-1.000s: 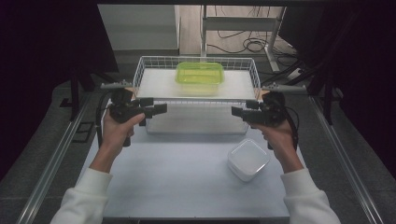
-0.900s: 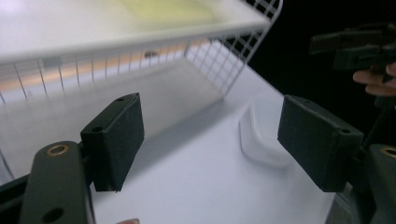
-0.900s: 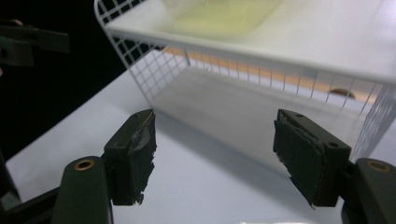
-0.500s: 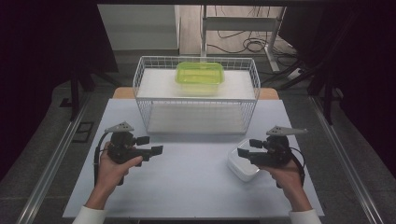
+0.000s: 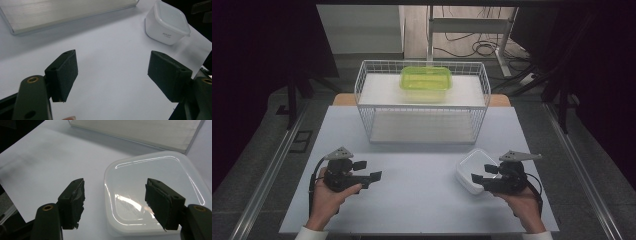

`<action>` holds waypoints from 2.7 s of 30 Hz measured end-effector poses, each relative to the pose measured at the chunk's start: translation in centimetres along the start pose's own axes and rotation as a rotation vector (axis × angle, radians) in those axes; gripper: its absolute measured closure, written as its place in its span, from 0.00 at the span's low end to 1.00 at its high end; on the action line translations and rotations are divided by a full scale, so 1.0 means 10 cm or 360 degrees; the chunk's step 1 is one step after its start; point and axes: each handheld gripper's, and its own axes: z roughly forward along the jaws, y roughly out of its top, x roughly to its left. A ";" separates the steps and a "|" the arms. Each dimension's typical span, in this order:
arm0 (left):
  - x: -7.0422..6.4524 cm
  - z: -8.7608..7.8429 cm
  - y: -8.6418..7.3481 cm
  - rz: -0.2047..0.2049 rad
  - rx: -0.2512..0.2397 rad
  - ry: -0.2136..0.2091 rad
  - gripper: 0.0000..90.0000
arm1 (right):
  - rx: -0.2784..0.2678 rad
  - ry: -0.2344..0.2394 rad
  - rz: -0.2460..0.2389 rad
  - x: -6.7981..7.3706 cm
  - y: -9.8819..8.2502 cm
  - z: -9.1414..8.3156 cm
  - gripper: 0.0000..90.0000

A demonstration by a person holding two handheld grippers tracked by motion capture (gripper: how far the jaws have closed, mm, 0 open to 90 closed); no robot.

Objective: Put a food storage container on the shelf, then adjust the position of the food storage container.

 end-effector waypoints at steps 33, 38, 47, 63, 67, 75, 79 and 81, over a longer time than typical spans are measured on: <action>0.07 0.08 -0.06 -0.0045 0.0078 -0.0031 0.22 | 0.0224 -0.0081 0.0001 -0.16 -0.15 -0.19 0.57; 0.08 0.10 -0.07 -0.0046 0.0092 -0.0029 0.22 | 0.0296 -0.0058 -0.0031 -0.16 -0.20 -0.18 0.66; 0.07 0.15 -0.09 -0.0053 0.0124 -0.0032 0.23 | 0.0516 -0.0076 -0.0129 -0.18 -0.30 -0.10 0.94; 0.06 0.20 -0.11 -0.0050 0.0150 -0.0035 0.23 | 0.0700 -0.0126 -0.0248 -0.09 -0.35 0.22 0.99; 0.07 0.19 -0.12 -0.0054 0.0145 -0.0036 0.23 | 0.0686 -0.0139 -0.0258 -0.06 -0.30 0.27 0.99; 0.09 0.19 -0.12 -0.0065 0.0146 -0.0028 0.23 | 0.0688 -0.0150 -0.0259 0.05 -0.23 0.42 0.99; 0.09 0.20 -0.12 -0.0058 0.0153 -0.0027 0.23 | 0.0677 -0.0163 -0.0256 0.11 -0.18 0.52 0.99; 0.09 0.20 -0.13 -0.0059 0.0155 -0.0023 0.23 | 0.0668 -0.0164 -0.0251 0.13 -0.16 0.58 0.99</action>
